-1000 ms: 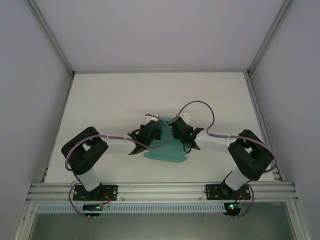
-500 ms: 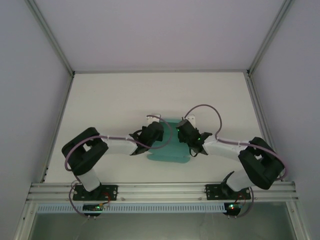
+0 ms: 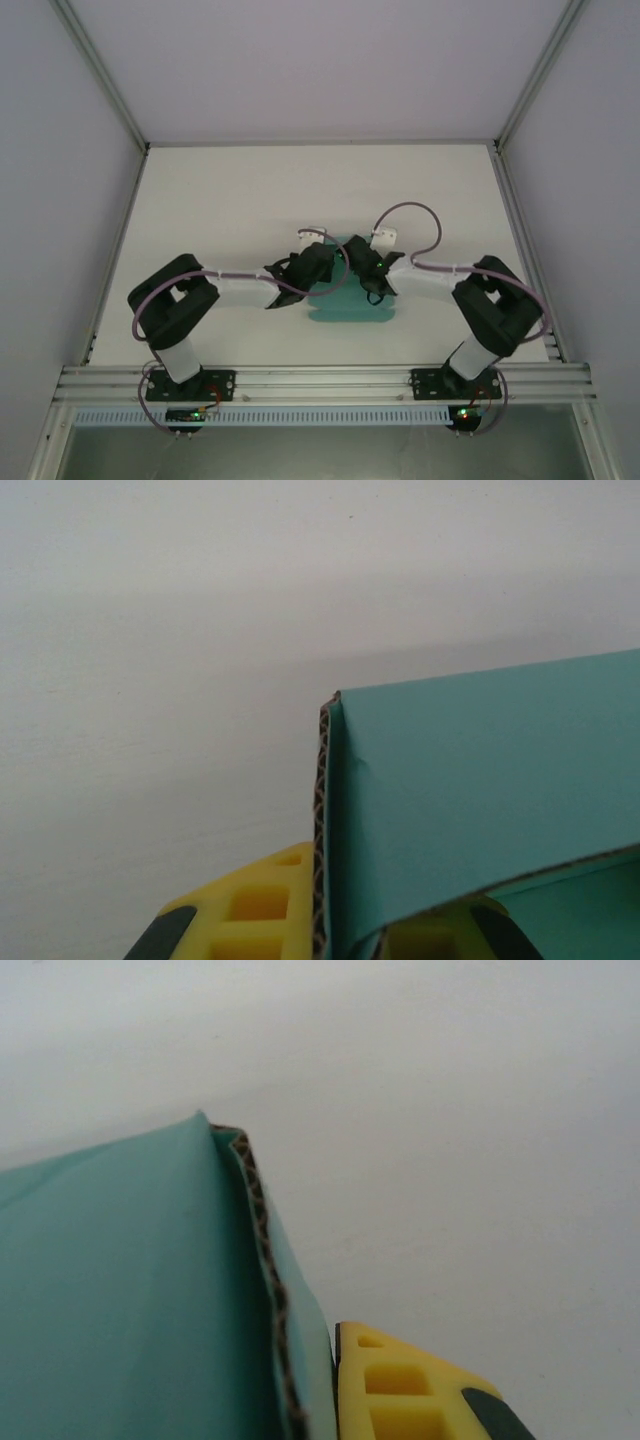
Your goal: Assemble paper box
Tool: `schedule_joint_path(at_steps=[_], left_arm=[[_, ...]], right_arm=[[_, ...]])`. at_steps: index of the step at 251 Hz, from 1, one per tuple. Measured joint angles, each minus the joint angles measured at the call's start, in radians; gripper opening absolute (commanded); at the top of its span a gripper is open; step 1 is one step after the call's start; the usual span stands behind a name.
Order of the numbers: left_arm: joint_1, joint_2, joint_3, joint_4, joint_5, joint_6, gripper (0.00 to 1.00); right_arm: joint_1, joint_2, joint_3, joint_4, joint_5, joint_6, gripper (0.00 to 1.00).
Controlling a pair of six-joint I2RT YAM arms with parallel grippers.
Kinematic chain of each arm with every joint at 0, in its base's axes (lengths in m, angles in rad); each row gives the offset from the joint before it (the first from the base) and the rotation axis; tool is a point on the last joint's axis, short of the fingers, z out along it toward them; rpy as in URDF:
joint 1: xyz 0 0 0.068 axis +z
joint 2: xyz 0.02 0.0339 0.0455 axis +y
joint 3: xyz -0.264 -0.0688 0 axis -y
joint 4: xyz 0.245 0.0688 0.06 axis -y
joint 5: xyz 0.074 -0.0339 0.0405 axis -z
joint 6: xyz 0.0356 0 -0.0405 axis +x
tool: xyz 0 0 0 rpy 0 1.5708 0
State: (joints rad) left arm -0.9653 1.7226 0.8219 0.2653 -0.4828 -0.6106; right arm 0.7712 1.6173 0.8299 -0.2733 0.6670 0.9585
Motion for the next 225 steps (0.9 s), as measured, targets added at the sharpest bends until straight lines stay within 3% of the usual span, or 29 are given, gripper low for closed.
schedule_joint_path(at_steps=[45, 109, 177, 199, 225], left_arm=[[-0.006, 0.001, 0.003, 0.003, 0.015, -0.002, 0.00], [-0.006, 0.005, 0.013, -0.004, 0.010, -0.001, 0.00], [-0.003, 0.010, 0.021, -0.027, -0.026, -0.002, 0.00], [-0.001, 0.011, 0.026, -0.041, -0.039, -0.002, 0.00], [0.005, 0.015, 0.038, -0.064, -0.058, -0.001, 0.00]], right_arm=[[0.011, 0.060, 0.065, -0.112, 0.040, 0.145, 0.00], [-0.016, 0.032, -0.011, 0.058, 0.010, 0.061, 0.00], [-0.082, -0.058, -0.187, 0.409, -0.143, -0.217, 0.23], [-0.103, -0.087, -0.231, 0.471, -0.199, -0.280, 0.39], [-0.124, -0.140, -0.280, 0.504, -0.270, -0.364, 0.52]])
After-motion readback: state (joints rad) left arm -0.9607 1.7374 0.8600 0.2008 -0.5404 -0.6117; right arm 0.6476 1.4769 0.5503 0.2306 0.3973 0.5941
